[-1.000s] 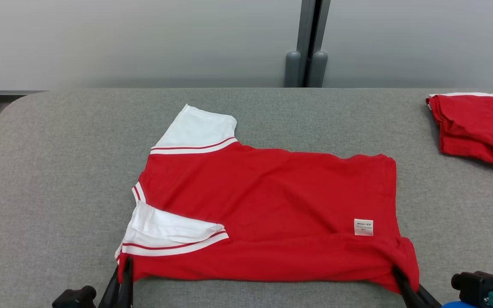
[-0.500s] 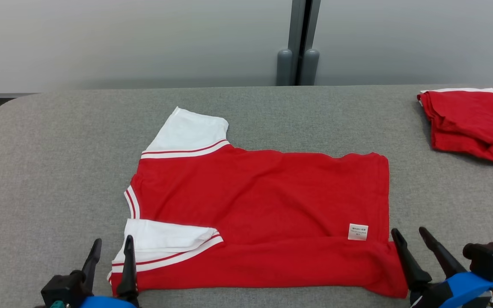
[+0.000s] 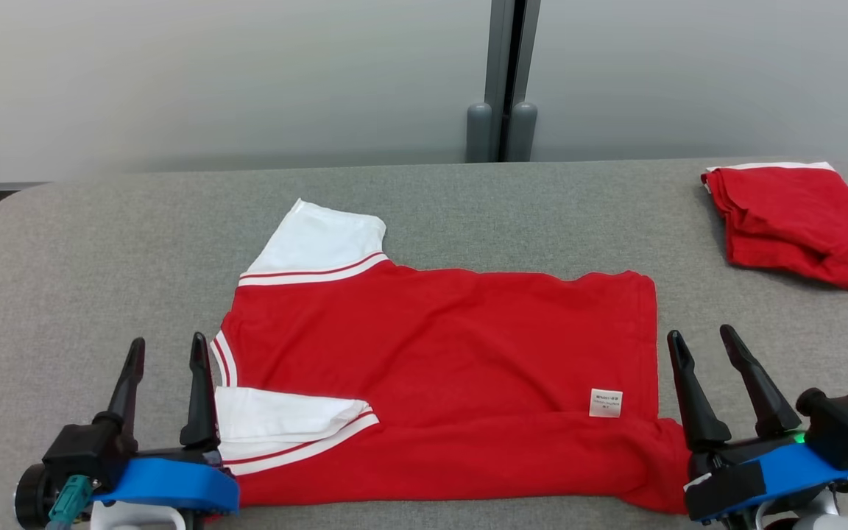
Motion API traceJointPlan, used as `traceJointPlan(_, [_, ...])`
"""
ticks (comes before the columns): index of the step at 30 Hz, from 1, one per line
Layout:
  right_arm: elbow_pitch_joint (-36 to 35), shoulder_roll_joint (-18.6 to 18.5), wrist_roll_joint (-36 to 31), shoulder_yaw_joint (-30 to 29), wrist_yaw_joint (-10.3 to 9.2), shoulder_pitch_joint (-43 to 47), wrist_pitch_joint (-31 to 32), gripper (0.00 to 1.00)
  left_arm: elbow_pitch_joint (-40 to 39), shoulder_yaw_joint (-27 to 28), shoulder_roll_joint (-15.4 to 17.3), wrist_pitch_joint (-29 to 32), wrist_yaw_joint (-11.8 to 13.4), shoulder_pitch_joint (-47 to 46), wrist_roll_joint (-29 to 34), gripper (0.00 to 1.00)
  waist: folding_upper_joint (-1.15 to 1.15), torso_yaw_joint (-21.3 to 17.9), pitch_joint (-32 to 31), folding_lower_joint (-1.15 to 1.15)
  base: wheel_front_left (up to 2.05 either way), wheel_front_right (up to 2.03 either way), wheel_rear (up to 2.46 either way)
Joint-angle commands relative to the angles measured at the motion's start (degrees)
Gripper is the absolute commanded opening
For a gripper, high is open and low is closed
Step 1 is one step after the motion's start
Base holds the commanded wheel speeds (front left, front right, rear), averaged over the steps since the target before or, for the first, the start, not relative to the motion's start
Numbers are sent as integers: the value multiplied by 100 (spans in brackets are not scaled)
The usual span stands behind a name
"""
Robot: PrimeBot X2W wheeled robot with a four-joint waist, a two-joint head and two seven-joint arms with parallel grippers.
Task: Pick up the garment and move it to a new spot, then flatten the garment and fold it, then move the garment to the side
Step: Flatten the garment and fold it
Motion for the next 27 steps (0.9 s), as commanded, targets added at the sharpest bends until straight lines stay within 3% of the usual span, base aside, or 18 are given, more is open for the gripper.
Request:
traceJointPlan(1, [8, 32, -147, 3, 3, -85, -125, 100, -48, 57, 22, -23, 29, -109, 79, 100, 0, -14, -41, 0, 0, 0, 0])
traceJointPlan(12, [85, 352, -681, -194, 3, 236, -464, 100, -71, 233, -29, -26, 38, 90, 416, 100, 0, 18, -305, 0, 0, 0, 0])
traceJointPlan(27, [317, 489, -920, -493, 3, 457, -241, 100, 191, 332, -45, -26, -75, 239, 534, 100, 0, 45, -408, 0, 0, 0, 0])
